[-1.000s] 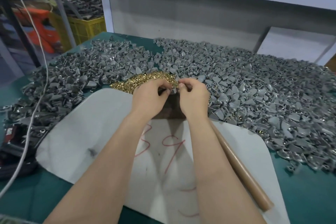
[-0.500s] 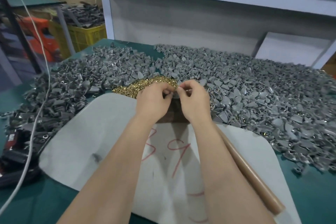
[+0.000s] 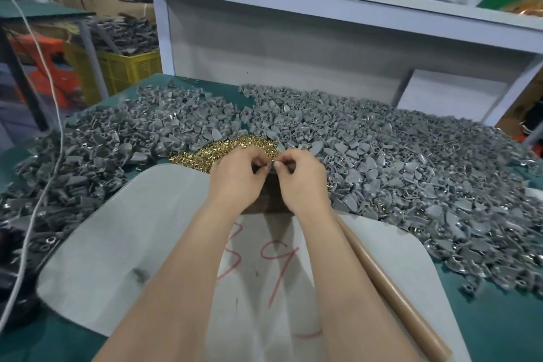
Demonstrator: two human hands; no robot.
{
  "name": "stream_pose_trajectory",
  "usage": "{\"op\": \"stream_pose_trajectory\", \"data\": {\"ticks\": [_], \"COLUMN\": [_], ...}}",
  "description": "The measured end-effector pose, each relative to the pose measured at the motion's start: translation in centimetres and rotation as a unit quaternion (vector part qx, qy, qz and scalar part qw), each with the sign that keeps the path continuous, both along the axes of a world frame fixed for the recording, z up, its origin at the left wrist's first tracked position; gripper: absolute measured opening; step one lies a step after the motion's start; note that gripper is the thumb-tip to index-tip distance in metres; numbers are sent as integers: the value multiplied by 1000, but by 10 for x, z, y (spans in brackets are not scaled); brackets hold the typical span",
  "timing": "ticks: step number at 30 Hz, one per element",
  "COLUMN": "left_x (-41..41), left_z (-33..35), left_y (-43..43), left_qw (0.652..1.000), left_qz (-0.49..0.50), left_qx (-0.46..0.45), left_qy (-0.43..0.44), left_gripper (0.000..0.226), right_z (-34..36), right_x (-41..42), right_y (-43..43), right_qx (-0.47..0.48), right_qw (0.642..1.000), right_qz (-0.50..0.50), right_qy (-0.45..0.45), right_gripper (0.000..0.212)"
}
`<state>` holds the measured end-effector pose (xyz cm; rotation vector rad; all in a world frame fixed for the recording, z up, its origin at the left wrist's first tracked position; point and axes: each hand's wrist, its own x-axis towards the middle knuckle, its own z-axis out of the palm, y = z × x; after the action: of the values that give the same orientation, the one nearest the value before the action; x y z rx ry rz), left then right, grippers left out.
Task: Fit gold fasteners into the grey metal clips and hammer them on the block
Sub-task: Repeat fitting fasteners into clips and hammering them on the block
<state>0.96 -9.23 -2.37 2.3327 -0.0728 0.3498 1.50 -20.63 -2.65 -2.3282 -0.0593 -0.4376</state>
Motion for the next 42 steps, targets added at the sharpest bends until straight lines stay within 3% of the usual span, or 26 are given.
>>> {"op": "stream_pose_trajectory", "data": {"ticks": [10,16,21,27,30,38,42], "left_x": [-1,-1,-2,-3,-3,-1,-1], "left_z": [2,3,4,4,5,1,2], "left_y": [-2,-3,-3,-4,-4,-2,-3], "left_qw": [1000,1000,1000,1000,1000,1000,1000], "left_qz": [6,15,16,24,23,15,17], "left_qx": [-7,-3,4,5,9,-10,-9], "left_qy": [7,18,15,11,14,18,19], "left_gripper": [10,13,13,13,13,10,10], "right_z": [4,12,17,20,13,14,12], "right_x": [-1,-1,-2,-1,-3,-2,0], "right_y": [2,8,14,17,13,-6,-8], "right_qx": [-8,-64,-165,-202,-157,87,78], "right_qw": [1000,997,985,979,987,995,996], "right_qz": [-14,-35,-43,-34,-27,20,19], "right_qy": [20,35,21,12,7,42,43], "right_gripper": [12,13,16,17,17,20,18]}}
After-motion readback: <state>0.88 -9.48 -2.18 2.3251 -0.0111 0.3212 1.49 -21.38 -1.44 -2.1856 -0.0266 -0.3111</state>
